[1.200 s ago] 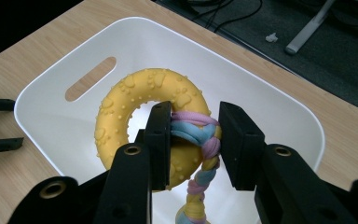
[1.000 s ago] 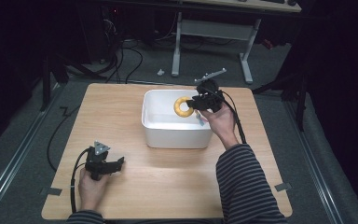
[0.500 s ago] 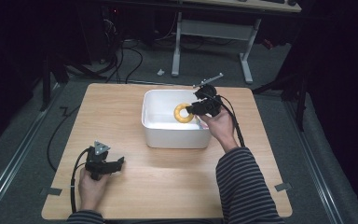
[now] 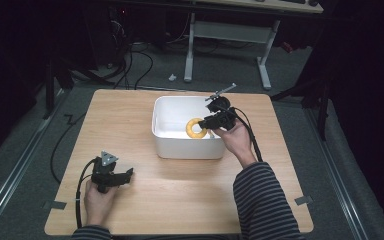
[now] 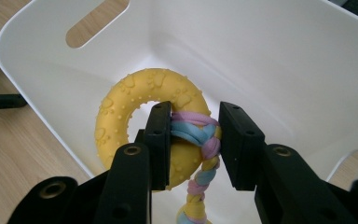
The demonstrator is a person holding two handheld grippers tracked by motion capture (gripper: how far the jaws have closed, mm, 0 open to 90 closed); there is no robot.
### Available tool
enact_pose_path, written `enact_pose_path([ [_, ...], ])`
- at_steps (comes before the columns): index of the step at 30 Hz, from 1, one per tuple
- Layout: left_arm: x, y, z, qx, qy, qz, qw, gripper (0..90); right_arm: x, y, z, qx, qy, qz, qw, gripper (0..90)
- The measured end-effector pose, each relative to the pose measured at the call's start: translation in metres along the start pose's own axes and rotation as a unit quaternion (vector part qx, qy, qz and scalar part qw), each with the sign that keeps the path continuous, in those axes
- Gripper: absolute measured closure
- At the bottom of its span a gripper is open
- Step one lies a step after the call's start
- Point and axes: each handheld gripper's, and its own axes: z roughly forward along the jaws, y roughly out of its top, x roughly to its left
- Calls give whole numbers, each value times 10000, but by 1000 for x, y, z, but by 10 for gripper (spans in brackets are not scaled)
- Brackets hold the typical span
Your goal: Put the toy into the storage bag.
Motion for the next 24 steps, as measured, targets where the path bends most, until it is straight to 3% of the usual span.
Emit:
enact_pose_path([
  [9, 0, 0, 0, 0, 0, 0, 10000, 178, 0, -2, -1, 64, 122, 75, 9999, 656],
  [11, 0, 0, 0, 1, -1, 0, 10000, 178, -1, -3, 0, 84, 161, 121, 9998, 619],
  [12, 0, 0, 0, 1, -1, 0, 10000, 177, -4, -5, -2, -71, 341, 229, 9991, 547],
  [13, 0, 0, 0, 1, -1, 0, 10000, 177, -4, -5, -2, -71, 341, 229, 9991, 547],
  [14, 0, 0, 0, 2, -1, 1, 10000, 177, -9, -8, -6, -221, 450, 346, 9981, 493],
  [22, 0, 0, 0, -8, 25, -10, 10000, 179, -19, -29, -26, -530, 254, 476, 9971, 465],
  [24, 0, 0, 0, -10, 29, -18, 10000, 180, -23, -38, -35, -740, 187, 550, 9956, 467],
])
